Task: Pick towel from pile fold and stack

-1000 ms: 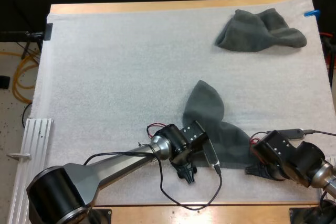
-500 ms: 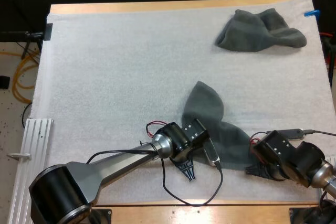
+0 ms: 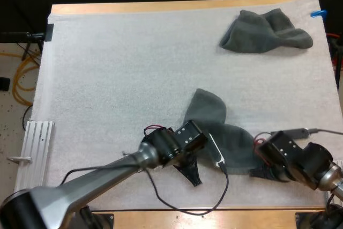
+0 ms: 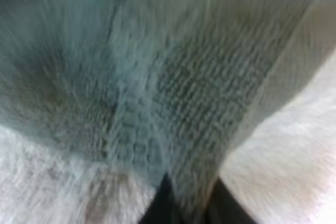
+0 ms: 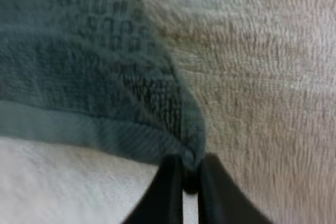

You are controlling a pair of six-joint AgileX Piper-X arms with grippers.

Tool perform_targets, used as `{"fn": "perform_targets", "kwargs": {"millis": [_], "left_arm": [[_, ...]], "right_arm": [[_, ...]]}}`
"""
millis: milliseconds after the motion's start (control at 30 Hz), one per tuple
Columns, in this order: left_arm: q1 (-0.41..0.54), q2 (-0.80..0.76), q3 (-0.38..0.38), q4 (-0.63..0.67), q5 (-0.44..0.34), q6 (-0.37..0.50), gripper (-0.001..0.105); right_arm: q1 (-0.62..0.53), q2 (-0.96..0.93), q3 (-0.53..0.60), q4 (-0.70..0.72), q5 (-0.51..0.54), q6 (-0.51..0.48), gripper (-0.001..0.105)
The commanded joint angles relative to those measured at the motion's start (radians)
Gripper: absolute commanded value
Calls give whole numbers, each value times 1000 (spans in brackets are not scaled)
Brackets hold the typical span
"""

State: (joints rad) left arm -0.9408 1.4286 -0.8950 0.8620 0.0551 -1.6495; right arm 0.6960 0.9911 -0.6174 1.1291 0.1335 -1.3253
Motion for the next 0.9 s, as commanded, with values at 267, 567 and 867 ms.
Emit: {"fn": "perform_targets", "kwargs": {"millis": [267, 567, 867], "left_arm": [[21, -210, -124, 140, -12, -29, 0], [133, -310, -402, 329, -77, -29, 0], [156, -324, -585, 487, -69, 1, 0]], "right_arm": [[-5, -32, -273, 21, 86, -101, 0], [-5, -32, -559, 34, 102, -163, 0], [-5, -34, -730, 141, 25, -167, 0]]}}
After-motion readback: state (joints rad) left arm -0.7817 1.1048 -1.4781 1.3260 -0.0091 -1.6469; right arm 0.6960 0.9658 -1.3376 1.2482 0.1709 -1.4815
